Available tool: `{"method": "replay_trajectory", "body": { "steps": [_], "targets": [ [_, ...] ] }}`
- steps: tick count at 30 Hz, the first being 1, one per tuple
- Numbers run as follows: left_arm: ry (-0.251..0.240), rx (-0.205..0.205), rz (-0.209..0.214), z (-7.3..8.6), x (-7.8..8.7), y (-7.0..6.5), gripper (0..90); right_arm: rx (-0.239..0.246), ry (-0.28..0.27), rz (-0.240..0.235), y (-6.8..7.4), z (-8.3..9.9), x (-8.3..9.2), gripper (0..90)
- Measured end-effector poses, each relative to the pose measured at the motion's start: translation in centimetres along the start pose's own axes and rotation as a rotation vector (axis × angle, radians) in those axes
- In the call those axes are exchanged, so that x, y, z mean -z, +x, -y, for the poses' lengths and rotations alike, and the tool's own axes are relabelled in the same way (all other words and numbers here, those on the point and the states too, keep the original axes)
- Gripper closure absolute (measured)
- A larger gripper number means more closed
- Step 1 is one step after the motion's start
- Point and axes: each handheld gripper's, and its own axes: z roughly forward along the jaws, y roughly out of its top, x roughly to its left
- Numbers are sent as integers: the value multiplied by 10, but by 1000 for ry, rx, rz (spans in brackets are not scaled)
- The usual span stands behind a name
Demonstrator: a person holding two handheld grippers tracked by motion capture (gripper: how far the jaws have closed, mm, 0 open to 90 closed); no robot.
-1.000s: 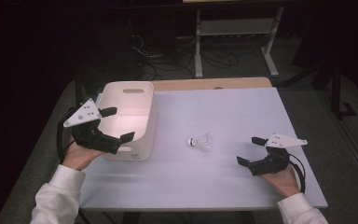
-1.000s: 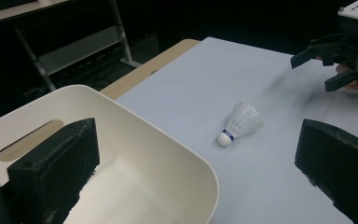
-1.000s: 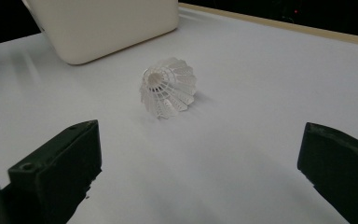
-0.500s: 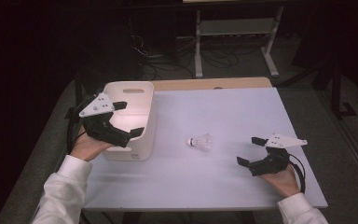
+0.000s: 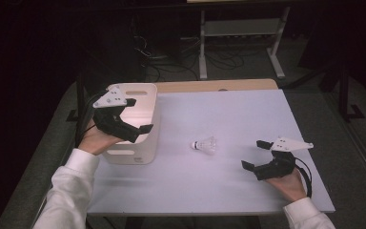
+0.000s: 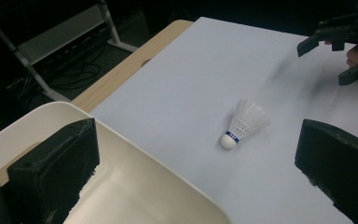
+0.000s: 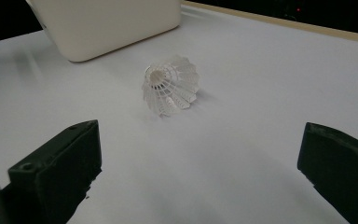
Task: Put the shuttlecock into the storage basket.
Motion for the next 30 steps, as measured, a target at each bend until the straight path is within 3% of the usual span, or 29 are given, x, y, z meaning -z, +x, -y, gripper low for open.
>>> {"method": "replay_trajectory", "body": {
  "steps": [19,21,30],
  "targets": [
    [67,-60,46,-24,-26,-2,0,13,1,-6,0,0,0,0],
    [65,-52,49,-25,-28,-3,0,12,1,-7,1,0,0,0],
    [112,-96,77,-36,-43,-7,0,14,0,-9,1,0,0,0]
  ]
}}
